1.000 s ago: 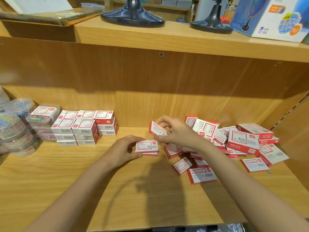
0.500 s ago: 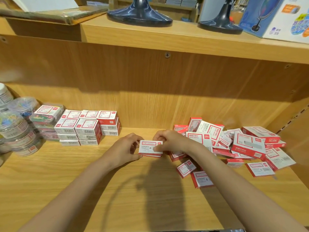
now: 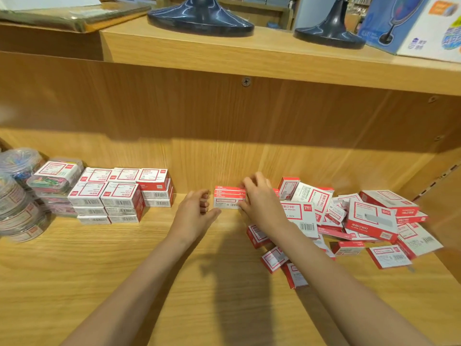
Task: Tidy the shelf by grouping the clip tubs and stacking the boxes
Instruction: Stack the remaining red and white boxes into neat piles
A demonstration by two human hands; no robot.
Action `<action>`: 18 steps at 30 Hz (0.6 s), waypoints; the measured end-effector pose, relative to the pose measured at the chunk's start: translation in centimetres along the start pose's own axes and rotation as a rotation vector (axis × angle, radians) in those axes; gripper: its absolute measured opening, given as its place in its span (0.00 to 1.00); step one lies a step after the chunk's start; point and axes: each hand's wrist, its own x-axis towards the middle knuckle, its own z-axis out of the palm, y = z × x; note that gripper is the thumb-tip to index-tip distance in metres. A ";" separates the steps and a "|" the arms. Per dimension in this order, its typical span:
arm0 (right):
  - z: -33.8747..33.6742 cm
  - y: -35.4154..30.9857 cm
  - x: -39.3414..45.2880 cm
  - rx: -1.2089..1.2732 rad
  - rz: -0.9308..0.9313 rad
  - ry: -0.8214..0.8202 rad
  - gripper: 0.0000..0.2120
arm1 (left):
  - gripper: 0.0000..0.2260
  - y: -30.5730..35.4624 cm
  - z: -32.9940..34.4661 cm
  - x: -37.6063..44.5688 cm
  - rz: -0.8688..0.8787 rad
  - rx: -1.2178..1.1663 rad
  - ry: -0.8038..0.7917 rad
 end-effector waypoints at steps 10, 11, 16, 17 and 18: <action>0.0 0.0 0.9 0.131 0.128 -0.055 0.10 | 0.12 0.3 1.4 0.3 0.008 0.042 0.085; -0.5 0.2 0.8 0.144 0.120 -0.058 0.11 | 0.13 0.3 1.2 0.3 0.007 0.041 0.075; -4.8 2.7 -1.4 0.293 0.102 -0.102 0.10 | 0.14 0.6 0.8 -1.9 0.072 -0.067 0.133; -5.8 3.4 -2.0 0.317 0.121 -0.102 0.10 | 0.12 0.9 0.8 -2.6 0.119 -0.079 0.150; -6.8 4.0 -2.6 0.317 0.135 -0.102 0.11 | 0.11 1.4 0.9 -3.3 0.183 -0.070 0.145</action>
